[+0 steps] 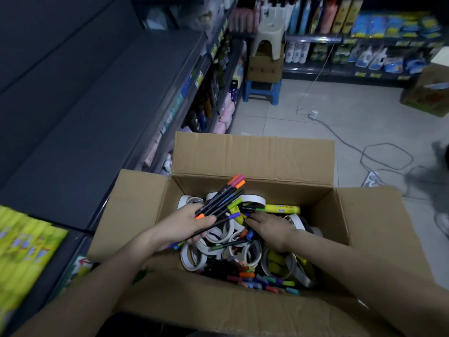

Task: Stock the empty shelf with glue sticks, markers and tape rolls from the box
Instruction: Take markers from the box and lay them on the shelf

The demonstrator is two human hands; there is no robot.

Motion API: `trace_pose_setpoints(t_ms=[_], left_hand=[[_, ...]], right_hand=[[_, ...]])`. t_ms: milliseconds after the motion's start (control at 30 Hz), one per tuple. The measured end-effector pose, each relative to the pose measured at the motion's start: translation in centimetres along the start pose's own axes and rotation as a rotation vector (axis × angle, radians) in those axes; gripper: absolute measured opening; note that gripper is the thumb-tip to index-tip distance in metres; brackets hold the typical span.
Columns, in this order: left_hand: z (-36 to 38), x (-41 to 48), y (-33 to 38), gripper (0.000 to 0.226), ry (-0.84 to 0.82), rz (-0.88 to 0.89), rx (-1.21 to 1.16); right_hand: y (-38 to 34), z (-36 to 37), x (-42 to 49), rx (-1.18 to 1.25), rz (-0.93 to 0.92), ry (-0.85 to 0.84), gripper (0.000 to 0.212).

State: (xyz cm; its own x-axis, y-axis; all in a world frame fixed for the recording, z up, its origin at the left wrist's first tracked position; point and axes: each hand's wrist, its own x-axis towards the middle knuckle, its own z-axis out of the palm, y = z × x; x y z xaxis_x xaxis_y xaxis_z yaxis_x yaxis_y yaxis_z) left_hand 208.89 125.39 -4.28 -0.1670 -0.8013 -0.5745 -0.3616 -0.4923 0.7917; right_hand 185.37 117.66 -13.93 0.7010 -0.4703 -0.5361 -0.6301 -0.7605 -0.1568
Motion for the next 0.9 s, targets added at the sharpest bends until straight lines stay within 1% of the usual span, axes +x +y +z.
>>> trace_pose_setpoints(t_ms=[67, 200, 300, 400, 467, 533, 633, 700, 800, 900], left_hand=[[-0.4, -0.4, -0.2, 0.020, 0.002, 0.031, -0.022], [-0.6, -1.1, -0.4, 0.019, 0.034, 0.037, -0.016], [-0.6, -1.5, -0.4, 0.020, 0.048, 0.049, -0.011], [-0.7, -2.0, -0.3, 0.019, 0.062, 0.056, -0.030], [-0.8, -2.2, -0.4, 0.017, 0.090, 0.050, -0.056], [-0.9, -2.3, -0.4, 0.015, 0.123, 0.043, -0.067], [-1.0, -2.5, -0.5, 0.015, 0.158, 0.044, -0.089], [-1.1, -2.8, -0.5, 0.015, 0.178, 0.045, -0.111], [-1.5, -3.4, -0.4, 0.013, 0.218, 0.059, -0.162], [-2.2, -4.4, 0.0, 0.017, 0.272, 0.081, -0.181]], right_hand=[[-0.1, 0.5, 0.6, -0.011, 0.006, 0.015, 0.055], [-0.5, 0.3, 1.3, -0.067, 0.040, 0.053, 0.035], [-0.7, 0.2, 1.8, -0.101, 0.045, 0.036, 0.029], [-0.7, -0.5, 2.1, -0.070, 0.053, 0.019, 0.026], [-0.6, -1.0, 2.0, 0.003, 0.048, 0.027, 0.025], [-0.6, -1.4, 1.7, 0.130, 0.053, 0.067, 0.019], [-0.8, -2.4, 1.1, 0.377, 0.083, 0.163, 0.007], [-1.2, -3.3, 0.8, 0.466, 0.084, 0.236, 0.004], [-2.0, -5.0, 0.3, 0.605, 0.059, 0.364, 0.012], [-3.0, -7.1, -0.3, 0.740, 0.044, 0.425, 0.018]])
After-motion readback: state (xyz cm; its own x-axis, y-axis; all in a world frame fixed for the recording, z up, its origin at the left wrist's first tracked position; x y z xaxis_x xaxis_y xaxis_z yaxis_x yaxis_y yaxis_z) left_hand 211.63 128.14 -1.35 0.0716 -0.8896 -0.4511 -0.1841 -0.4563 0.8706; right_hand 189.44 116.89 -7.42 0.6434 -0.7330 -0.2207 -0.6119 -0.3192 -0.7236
